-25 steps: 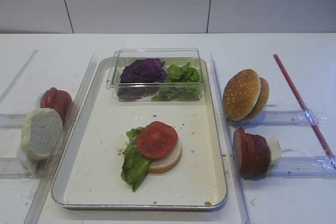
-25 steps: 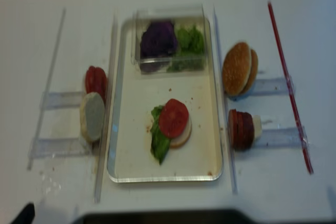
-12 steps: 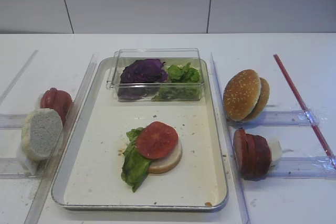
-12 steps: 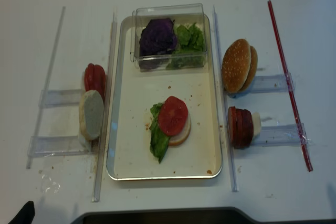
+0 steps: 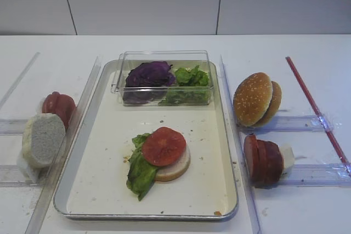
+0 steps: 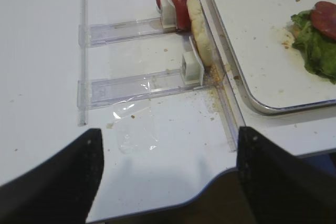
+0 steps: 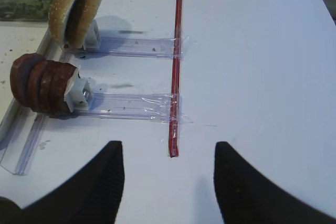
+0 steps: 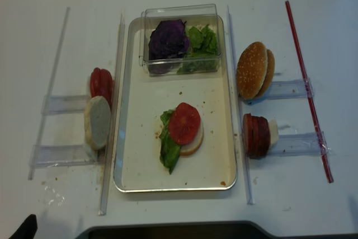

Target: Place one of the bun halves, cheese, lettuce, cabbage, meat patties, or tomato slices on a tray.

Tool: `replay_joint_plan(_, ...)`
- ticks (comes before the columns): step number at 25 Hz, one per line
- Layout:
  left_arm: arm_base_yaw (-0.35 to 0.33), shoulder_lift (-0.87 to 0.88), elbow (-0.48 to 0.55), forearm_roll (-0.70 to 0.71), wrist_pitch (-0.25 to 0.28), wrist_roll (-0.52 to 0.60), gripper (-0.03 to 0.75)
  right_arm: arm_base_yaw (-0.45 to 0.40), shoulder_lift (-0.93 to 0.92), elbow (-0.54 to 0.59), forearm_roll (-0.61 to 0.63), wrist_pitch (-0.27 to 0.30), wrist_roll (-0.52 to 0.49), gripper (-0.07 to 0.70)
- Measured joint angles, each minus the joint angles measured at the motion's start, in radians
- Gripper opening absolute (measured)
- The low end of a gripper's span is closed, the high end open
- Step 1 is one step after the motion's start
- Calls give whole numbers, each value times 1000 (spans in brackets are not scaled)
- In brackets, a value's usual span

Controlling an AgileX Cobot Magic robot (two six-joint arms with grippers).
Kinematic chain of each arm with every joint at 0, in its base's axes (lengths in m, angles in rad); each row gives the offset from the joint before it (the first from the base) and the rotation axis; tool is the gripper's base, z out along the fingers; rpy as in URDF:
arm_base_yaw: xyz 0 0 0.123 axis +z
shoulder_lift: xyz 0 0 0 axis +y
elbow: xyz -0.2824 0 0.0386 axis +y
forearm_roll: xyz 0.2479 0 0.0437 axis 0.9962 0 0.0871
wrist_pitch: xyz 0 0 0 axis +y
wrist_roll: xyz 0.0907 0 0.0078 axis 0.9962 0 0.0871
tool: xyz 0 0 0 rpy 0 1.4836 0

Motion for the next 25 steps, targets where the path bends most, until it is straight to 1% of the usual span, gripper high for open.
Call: replay_joint_plan(25, 0, 0, 0, 0, 0, -2, 486, 0, 0, 0, 0, 0, 0, 407)
